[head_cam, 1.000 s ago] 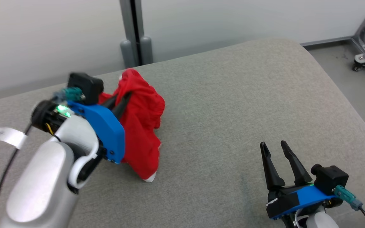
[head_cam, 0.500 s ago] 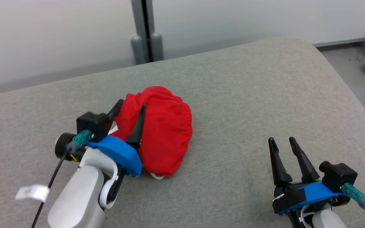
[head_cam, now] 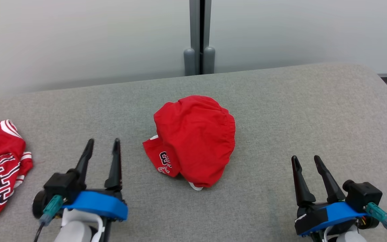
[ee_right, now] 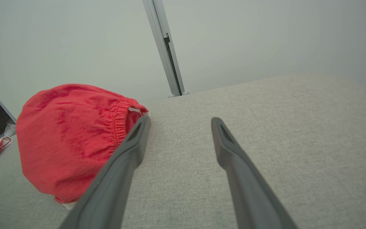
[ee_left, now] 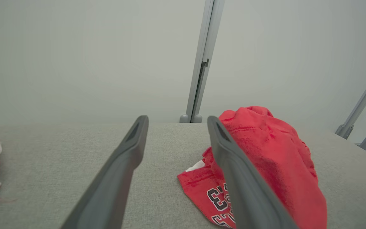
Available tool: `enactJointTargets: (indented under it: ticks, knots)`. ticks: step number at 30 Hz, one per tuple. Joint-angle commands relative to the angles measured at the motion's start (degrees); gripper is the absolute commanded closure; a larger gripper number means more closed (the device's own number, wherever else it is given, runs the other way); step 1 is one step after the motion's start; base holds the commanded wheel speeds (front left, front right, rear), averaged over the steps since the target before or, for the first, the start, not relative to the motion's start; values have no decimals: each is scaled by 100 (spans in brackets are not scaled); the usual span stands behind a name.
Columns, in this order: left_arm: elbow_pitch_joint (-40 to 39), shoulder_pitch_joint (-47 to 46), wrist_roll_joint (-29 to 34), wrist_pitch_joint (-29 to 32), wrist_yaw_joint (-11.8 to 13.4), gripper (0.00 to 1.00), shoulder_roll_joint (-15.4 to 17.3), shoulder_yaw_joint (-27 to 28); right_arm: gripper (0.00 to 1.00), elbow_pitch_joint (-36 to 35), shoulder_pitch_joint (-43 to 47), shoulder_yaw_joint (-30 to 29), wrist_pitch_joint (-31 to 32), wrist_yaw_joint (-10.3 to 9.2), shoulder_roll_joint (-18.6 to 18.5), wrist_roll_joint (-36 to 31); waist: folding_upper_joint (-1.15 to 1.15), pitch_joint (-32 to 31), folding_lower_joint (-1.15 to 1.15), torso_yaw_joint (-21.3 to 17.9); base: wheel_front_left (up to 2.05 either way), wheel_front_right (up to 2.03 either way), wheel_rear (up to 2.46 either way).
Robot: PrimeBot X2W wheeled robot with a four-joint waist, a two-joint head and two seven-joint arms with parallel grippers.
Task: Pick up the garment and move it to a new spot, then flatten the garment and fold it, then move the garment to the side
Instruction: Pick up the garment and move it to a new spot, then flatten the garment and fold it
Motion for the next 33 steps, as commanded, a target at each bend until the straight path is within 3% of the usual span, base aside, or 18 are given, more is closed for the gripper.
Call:
enactJointTargets:
  ticks: [1, 13, 33]
  knots:
    - [-95, 156, 53, -25, 44, 0, 30, 151, 0, 8, 45, -26, -32, 3, -26, -40, 0, -30, 0, 38, 0, 0, 0]
    - [-51, 1012, 299, -29, 133, 0, 99, 975, 0, 42, 291, -120, 85, 3, -26, -185, 0, -316, 0, 160, 0, 0, 0]
    - [-133, 1167, 403, -30, 86, 0, -12, 942, 0, -46, 460, -183, 201, 3, -26, -246, 0, -384, 0, 239, 0, 0, 0]
